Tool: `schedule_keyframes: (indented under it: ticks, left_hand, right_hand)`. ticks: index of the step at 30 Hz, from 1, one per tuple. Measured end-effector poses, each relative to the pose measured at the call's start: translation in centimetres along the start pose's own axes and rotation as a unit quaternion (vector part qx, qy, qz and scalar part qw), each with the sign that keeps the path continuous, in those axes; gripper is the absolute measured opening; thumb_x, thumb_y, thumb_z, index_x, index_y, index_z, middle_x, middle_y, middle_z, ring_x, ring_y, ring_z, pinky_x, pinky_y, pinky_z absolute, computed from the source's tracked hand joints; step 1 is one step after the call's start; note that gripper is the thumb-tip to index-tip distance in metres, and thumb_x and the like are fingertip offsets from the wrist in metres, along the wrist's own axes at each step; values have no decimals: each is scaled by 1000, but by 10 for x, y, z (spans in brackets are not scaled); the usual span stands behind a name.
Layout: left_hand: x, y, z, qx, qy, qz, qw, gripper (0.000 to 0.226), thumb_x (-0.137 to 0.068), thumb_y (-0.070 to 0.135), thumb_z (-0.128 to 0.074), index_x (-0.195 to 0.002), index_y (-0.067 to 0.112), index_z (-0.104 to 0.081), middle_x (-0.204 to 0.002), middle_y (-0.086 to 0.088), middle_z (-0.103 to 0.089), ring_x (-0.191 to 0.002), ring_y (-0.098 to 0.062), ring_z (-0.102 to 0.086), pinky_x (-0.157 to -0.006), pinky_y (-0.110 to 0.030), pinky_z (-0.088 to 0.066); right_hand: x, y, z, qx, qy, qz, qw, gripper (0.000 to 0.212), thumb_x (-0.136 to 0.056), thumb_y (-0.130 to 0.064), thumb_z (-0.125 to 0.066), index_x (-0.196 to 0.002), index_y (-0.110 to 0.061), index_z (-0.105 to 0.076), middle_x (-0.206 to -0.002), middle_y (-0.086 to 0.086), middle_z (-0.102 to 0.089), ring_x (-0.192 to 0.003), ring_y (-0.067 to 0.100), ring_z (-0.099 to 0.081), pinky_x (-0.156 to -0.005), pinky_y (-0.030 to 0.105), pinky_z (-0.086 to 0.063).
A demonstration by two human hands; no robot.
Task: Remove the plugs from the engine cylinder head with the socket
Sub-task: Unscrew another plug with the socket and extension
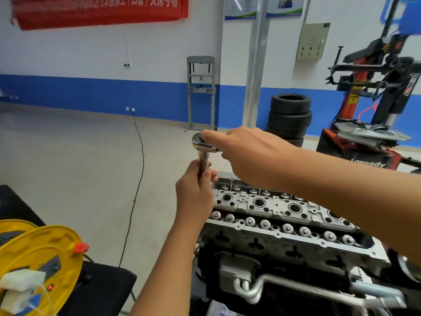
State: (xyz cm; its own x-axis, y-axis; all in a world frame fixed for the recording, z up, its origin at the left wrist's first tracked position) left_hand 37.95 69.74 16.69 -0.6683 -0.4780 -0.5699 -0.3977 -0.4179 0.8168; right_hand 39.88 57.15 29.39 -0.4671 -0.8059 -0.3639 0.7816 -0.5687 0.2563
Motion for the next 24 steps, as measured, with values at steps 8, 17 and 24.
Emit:
schedule_keyframes:
  ticks: [8, 17, 24]
  left_hand:
    - [-10, -8, 14, 30, -14, 41, 999, 25, -100, 10, -66, -92, 33, -64, -81, 6, -75, -84, -16, -75, -88, -44, -62]
    - [-5, -17, 20, 35, 23, -9, 999, 14, -86, 46, -77, -93, 41, -67, -85, 17, -75, -80, -5, -72, -79, -27, -61]
    - [13, -42, 14, 78, -47, -23, 996, 42, -108, 3, -49, -118, 42, -64, -105, 12, -76, -102, -13, -73, -93, -44, -61]
  right_hand:
    - [-24, 50, 58, -112, 190, -120, 968, 55, -103, -4, -50, -146, -39, -44, -83, -5, -53, -59, 15, -54, -43, 26, -41]
    - [74, 84, -72, -60, -90, -178, 978, 49, -96, -28, -71, -139, -43, -53, -110, 1, -72, -94, 27, -68, -73, 34, -50]
    - [106, 115, -121, -62, -16, -199, 978, 29, -99, -44, -63, -127, -36, -70, -109, -10, -70, -104, 21, -62, -81, 38, -51]
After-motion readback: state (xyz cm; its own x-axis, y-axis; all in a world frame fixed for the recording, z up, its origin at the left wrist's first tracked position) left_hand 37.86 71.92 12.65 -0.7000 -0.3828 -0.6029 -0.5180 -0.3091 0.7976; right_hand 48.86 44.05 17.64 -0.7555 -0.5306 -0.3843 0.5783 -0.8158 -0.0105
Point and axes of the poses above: each hand's wrist, its own x-axis away from the middle knuckle, its own z-axis out of the back of the hand, y = z × x, the point moved 3 cm from there along -x, towards the middle knuckle
